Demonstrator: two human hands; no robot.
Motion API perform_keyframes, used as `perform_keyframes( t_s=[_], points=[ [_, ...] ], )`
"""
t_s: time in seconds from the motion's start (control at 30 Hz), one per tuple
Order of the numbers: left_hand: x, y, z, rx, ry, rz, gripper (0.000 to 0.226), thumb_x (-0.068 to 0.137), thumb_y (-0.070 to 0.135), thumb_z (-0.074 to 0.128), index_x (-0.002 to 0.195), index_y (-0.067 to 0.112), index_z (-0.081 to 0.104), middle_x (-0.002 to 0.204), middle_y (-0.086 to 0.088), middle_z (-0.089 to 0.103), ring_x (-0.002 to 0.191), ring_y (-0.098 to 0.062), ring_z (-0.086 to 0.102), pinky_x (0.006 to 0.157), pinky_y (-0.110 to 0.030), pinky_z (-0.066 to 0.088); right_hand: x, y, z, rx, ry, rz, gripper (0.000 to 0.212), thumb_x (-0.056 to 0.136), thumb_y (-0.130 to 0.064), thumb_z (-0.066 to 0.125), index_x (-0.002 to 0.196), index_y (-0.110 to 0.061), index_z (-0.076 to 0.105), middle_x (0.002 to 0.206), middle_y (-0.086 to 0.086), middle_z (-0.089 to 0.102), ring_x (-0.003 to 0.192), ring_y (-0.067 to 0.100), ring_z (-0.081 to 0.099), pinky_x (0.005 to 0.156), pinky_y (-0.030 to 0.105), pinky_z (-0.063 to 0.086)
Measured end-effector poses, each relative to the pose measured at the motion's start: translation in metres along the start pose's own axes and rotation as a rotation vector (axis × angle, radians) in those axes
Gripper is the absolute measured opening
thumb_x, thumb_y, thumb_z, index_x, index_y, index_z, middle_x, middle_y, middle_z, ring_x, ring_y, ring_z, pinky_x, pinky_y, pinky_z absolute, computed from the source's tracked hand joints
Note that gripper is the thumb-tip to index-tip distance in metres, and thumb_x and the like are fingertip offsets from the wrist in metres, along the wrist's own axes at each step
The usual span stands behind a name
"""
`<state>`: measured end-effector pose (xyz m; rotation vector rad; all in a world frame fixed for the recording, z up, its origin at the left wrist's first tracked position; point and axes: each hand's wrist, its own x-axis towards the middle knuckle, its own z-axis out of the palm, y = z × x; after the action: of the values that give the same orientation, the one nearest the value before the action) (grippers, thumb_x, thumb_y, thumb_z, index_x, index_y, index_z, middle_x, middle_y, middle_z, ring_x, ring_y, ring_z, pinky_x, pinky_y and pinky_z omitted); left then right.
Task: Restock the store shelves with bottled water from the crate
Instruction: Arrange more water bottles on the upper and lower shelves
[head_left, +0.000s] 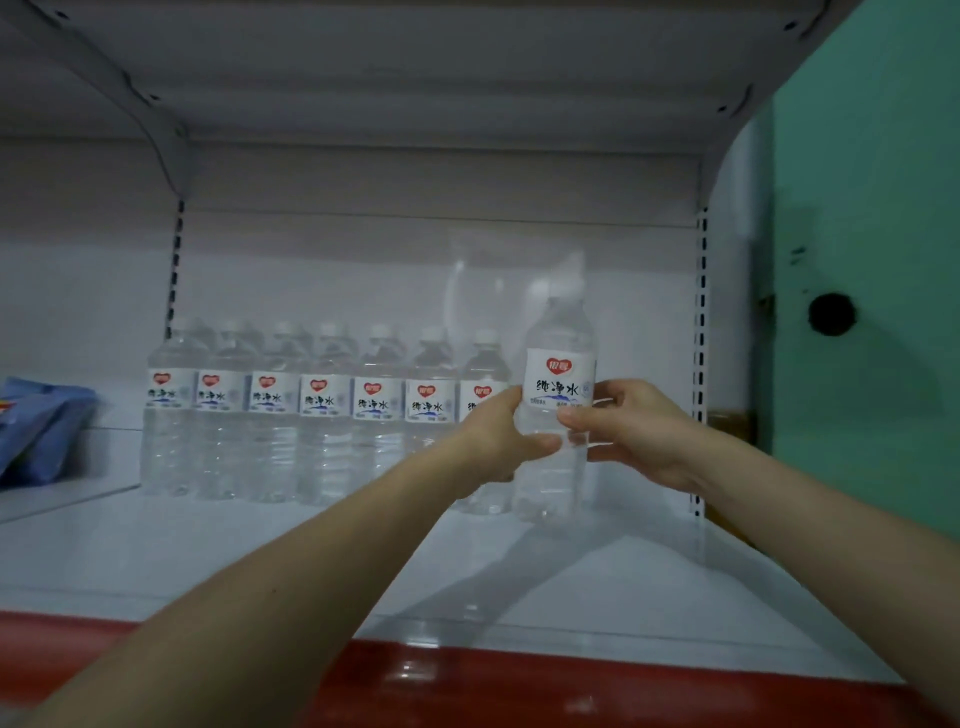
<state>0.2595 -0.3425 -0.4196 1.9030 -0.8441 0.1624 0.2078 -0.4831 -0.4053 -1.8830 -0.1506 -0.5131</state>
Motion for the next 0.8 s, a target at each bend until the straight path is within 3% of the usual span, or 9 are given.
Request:
perform_keyframes(
  t_s=[0.13, 0.23, 0.3, 0.4, 0.53, 0.67, 0.8],
  points=[
    [0.015, -0.015, 0.018, 0.054, -0.033, -0.067, 0.048, 0.089, 0.012, 0.059, 0.134, 0.017, 0.042, 0.084, 0.004, 0.048, 0.073, -0.011, 0.049, 0.064, -0.021, 0.048, 0.017, 0.027, -0.005, -0.022, -0.005, 0.057, 0.025, 0.083, -0.004, 0.066, 0.106, -0.006, 0.054, 0.106, 0.014, 0.065, 0.094, 0.029, 0.064, 0.095, 0.048, 0.049],
    [0.022, -0.022, 0.026, 0.077, -0.006, -0.070, 0.046, 0.090, 0.013, 0.060, 0.132, 0.016, 0.044, 0.085, 0.002, 0.048, 0.072, -0.014, 0.050, 0.066, -0.025, 0.050, 0.028, 0.040, -0.011, -0.031, -0.039, 0.072, 0.032, 0.085, -0.004, 0.064, 0.115, 0.000, 0.055, 0.111, 0.016, 0.066, 0.092, 0.026, 0.065, 0.084, 0.039, 0.054],
    [0.027, -0.024, 0.029, 0.094, 0.023, -0.083, 0.044, 0.090, 0.014, 0.060, 0.131, 0.017, 0.045, 0.091, -0.002, 0.052, 0.081, -0.021, 0.054, 0.077, -0.031, 0.051, 0.037, 0.043, -0.016, -0.065, -0.062, 0.074, 0.036, 0.084, -0.006, 0.066, 0.117, -0.001, 0.055, 0.109, 0.013, 0.067, 0.088, 0.021, 0.066, 0.075, 0.031, 0.055],
    [0.032, -0.026, 0.031, 0.082, 0.059, -0.111, 0.047, 0.089, 0.013, 0.061, 0.132, 0.020, 0.045, 0.112, -0.013, 0.058, 0.103, -0.030, 0.057, 0.091, -0.038, 0.050, 0.049, 0.043, -0.019, -0.188, -0.092, 0.098, 0.049, 0.076, -0.014, 0.075, 0.118, -0.006, 0.053, 0.110, 0.008, 0.066, 0.097, 0.020, 0.065, 0.080, 0.034, 0.054],
    [0.040, -0.031, 0.033, 0.071, 0.104, -0.132, 0.048, 0.087, 0.011, 0.062, 0.132, 0.021, 0.046, 0.120, -0.014, 0.057, 0.112, -0.032, 0.055, 0.096, -0.043, 0.048, 0.060, 0.046, -0.012, -0.272, -0.036, 0.083, 0.050, 0.069, -0.011, 0.080, 0.108, -0.011, 0.049, 0.104, 0.004, 0.062, 0.093, 0.018, 0.062, 0.077, 0.034, 0.052],
    [0.053, -0.038, 0.031, 0.145, 0.192, -0.144, 0.043, 0.083, 0.013, 0.067, 0.124, 0.013, 0.053, 0.113, -0.011, 0.062, 0.104, -0.031, 0.060, 0.087, -0.038, 0.053, 0.071, 0.051, -0.004, -0.233, -0.045, 0.054, 0.032, 0.073, -0.005, 0.075, 0.091, -0.019, 0.051, 0.097, 0.002, 0.062, 0.086, 0.017, 0.059, 0.076, 0.034, 0.048],
    [0.065, -0.041, 0.028, 0.324, 0.227, -0.191, 0.036, 0.084, 0.024, 0.067, 0.111, 0.002, 0.056, 0.098, -0.015, 0.065, 0.086, -0.028, 0.065, 0.068, -0.030, 0.048, 0.084, 0.056, -0.002, -0.217, -0.052, 0.061, 0.041, 0.075, -0.005, 0.073, 0.107, -0.012, 0.048, 0.104, 0.002, 0.061, 0.085, 0.014, 0.058, 0.071, 0.030, 0.047]
  ],
)
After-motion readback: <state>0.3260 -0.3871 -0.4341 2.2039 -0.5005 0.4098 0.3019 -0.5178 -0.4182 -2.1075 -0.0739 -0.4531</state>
